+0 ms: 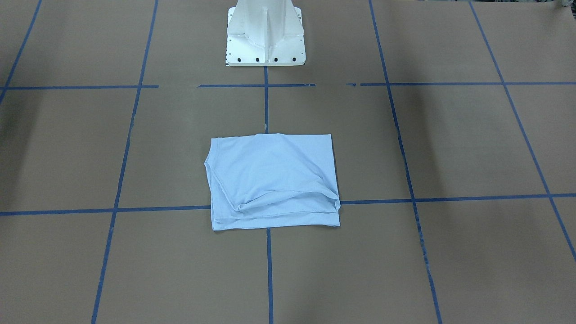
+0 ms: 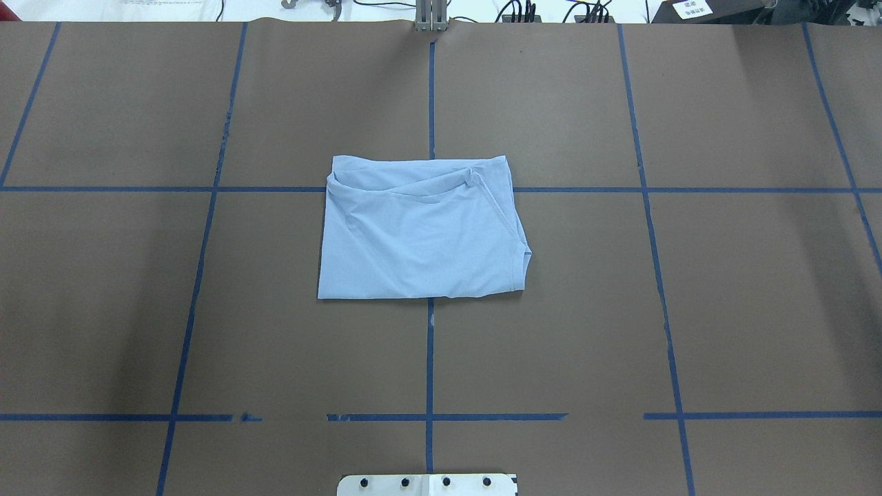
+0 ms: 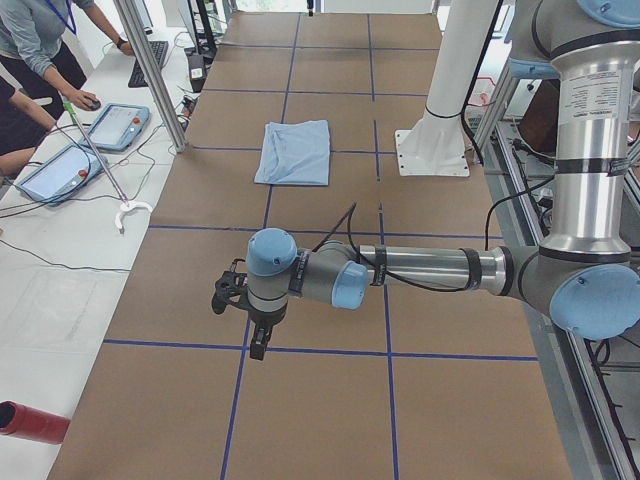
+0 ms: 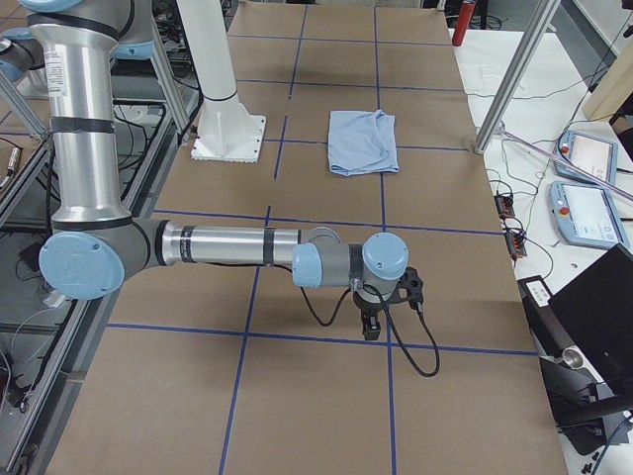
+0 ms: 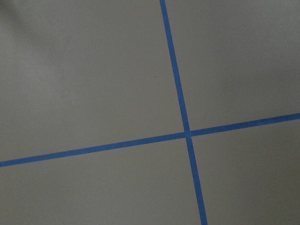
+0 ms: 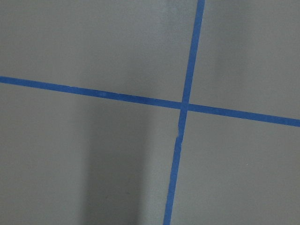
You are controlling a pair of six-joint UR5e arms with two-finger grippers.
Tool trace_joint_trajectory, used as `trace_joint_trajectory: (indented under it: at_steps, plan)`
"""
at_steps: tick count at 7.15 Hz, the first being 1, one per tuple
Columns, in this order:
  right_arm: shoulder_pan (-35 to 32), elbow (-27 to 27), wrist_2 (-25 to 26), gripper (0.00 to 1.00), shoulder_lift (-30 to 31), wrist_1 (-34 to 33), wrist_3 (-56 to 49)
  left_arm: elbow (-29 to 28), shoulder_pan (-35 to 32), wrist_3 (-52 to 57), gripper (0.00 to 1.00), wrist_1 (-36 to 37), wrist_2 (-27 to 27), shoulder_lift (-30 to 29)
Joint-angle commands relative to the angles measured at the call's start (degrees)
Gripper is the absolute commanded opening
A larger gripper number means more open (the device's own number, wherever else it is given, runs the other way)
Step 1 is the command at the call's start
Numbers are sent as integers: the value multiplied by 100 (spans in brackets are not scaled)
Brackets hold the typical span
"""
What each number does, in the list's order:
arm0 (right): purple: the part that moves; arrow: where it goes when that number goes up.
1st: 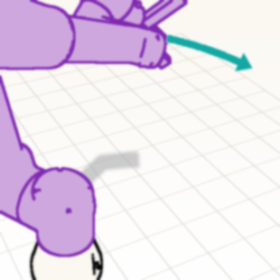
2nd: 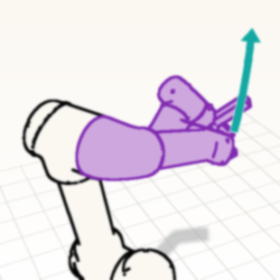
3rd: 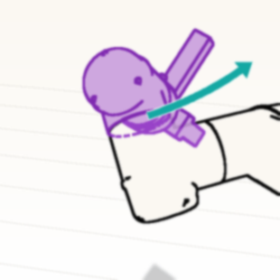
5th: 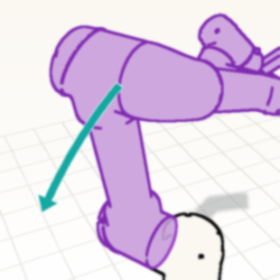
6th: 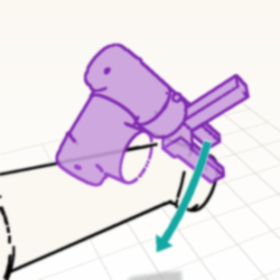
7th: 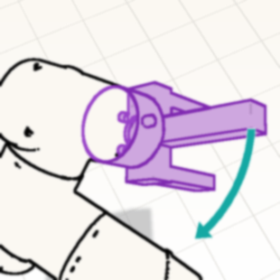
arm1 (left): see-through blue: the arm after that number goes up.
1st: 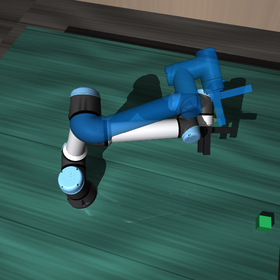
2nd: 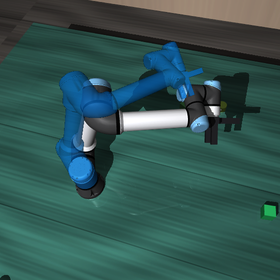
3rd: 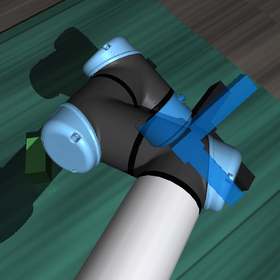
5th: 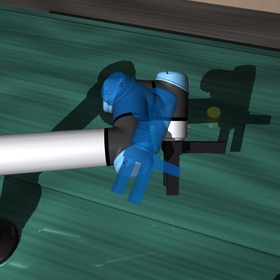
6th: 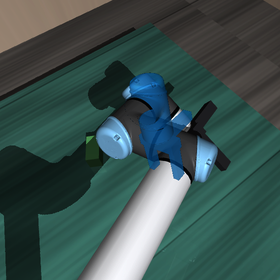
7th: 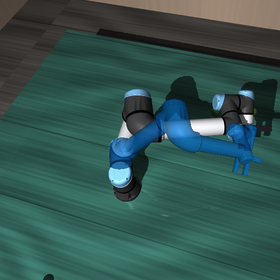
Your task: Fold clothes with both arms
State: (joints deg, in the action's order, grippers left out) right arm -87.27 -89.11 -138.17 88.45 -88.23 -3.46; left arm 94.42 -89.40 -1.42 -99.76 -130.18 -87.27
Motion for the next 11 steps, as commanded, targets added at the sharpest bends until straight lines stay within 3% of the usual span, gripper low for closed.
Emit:
trace_joint_trajectory:
  at_steps: [1,6,9,11]
  plan:
    - [-44,-211,-43,100,-64,-360,134,330,19,1,100,744,-138,-9]
    - [-238,-581,1,100,199,-318,451,253,37,1,100,703,-148,-36]
    - [-238,-537,-8,100,199,-318,451,287,37,-874,100,756,-174,-45]
    - [-238,-546,-17,100,199,-327,460,287,37,-983,100,721,-551,-45]
